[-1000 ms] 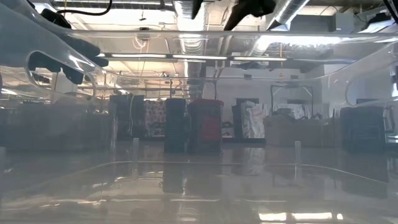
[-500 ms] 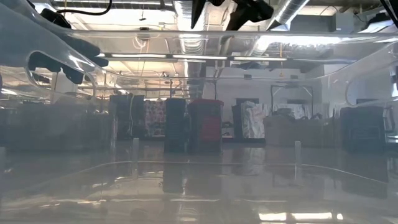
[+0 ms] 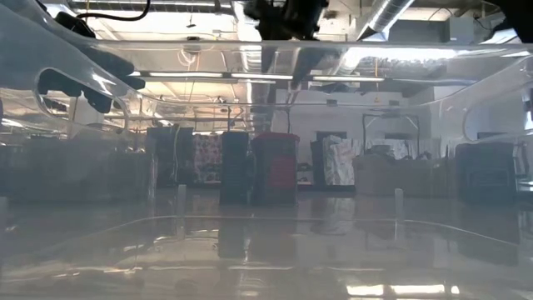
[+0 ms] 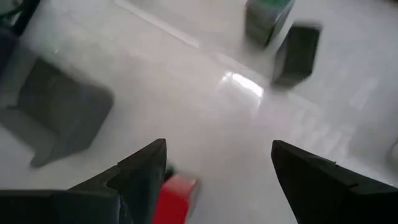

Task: Sort spices by type
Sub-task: Put the top left black seasoning can into the transparent bin, then put the top left red seasoning can into the black bin

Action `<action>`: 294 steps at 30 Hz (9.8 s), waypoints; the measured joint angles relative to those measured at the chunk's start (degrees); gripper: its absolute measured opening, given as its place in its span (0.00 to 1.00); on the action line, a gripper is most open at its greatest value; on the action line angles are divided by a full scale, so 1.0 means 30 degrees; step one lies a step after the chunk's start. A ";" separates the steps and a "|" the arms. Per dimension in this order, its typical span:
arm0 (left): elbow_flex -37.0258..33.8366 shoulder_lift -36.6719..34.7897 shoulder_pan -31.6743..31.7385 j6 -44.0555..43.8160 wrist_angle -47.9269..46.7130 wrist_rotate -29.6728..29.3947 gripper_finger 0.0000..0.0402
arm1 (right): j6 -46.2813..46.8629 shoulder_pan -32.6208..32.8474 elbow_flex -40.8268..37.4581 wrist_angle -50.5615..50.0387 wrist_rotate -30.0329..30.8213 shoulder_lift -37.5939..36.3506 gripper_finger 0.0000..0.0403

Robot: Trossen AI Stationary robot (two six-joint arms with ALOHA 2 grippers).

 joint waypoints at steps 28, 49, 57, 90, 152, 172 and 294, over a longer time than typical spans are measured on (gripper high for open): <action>-0.0001 0.0000 0.0006 -0.2720 -0.0029 0.0029 0.46 | -0.5983 -0.5427 -0.0007 0.1544 -0.2647 0.5469 0.79; 0.0000 0.0000 0.0000 -0.2720 -0.0036 0.0022 0.46 | -0.5967 -0.5511 0.0007 0.1555 -0.4053 0.5559 0.37; -0.0007 0.0000 0.0000 -0.2720 -0.0043 0.0022 0.46 | -0.5869 -0.4682 -0.0022 0.0231 -0.4053 0.4501 0.37; -0.0001 0.0000 0.0007 -0.2713 -0.0051 0.0008 0.46 | -0.2386 0.9665 0.0007 -0.4746 -0.1338 -0.2053 0.38; -0.0004 0.0000 0.0004 -0.2713 -0.0051 0.0015 0.46 | -0.7910 1.1501 -0.5574 0.3871 -0.4570 0.1508 0.42; 0.0000 0.0000 0.0000 -0.2713 -0.0051 0.0022 0.46 | -0.7992 1.1435 -0.5574 0.4946 -0.4592 0.1508 0.47; -0.0003 0.0006 0.0003 -0.2713 -0.0051 0.0018 0.46 | -0.0153 1.1402 -0.6258 0.3439 0.5395 -0.2528 0.57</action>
